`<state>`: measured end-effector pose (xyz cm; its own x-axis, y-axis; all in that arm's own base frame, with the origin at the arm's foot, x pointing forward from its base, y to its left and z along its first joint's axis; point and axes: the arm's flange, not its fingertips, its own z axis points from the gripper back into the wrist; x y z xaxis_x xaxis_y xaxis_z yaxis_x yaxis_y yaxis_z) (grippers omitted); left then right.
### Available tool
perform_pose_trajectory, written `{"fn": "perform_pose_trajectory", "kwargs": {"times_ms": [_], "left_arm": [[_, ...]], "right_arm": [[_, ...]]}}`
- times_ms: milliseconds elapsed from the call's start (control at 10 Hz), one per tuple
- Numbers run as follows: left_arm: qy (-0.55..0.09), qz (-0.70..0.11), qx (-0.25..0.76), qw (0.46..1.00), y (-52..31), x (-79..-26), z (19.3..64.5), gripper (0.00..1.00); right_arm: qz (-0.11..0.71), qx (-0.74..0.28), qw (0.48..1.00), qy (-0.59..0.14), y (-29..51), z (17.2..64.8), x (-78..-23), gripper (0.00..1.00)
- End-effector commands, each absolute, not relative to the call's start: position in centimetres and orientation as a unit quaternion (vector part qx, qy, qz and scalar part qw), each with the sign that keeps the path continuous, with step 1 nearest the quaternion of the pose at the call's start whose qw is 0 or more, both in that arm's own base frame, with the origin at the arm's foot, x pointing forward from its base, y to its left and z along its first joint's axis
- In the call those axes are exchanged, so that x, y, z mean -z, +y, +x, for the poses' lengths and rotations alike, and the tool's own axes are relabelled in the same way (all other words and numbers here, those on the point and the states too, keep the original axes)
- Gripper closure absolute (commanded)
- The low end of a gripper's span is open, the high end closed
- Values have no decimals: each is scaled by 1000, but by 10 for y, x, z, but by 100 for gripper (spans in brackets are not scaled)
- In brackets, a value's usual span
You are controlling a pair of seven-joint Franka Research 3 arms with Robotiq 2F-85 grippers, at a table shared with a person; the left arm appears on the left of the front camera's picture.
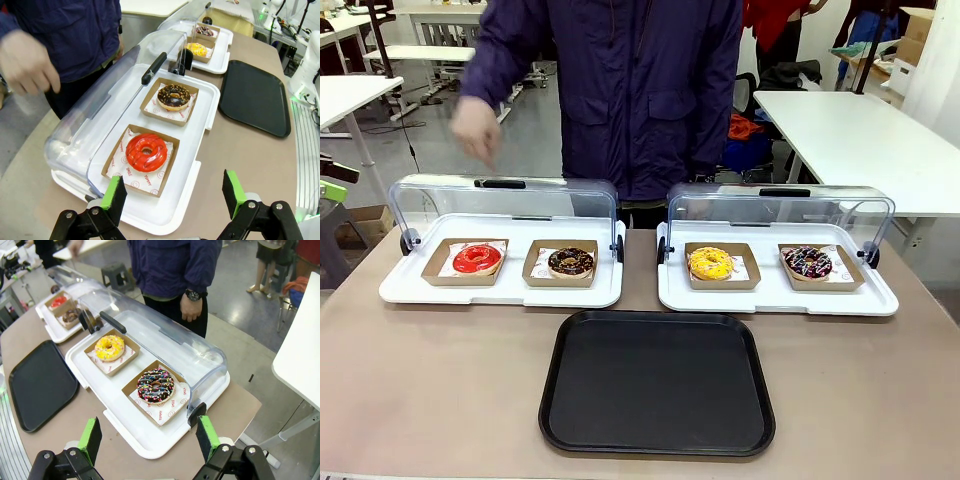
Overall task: Move the first donut from the left to the tray.
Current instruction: Pick up the Paper togo box containing the Donut indicated by the person and place it on the Handle tray.
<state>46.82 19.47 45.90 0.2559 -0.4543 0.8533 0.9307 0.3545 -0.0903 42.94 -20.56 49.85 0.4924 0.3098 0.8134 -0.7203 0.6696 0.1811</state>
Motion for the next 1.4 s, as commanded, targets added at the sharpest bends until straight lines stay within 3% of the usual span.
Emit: {"fn": "perform_pose_trajectory", "kwargs": {"times_ms": [0,1300], "left_arm": [[-385,-311,477,726,193,-462,466,0],[-385,-311,477,726,193,-462,466,0]], "right_arm": [[260,-317,815,-409,-203,430,-497,0],[260,-317,815,-409,-203,430,-497,0]]}}
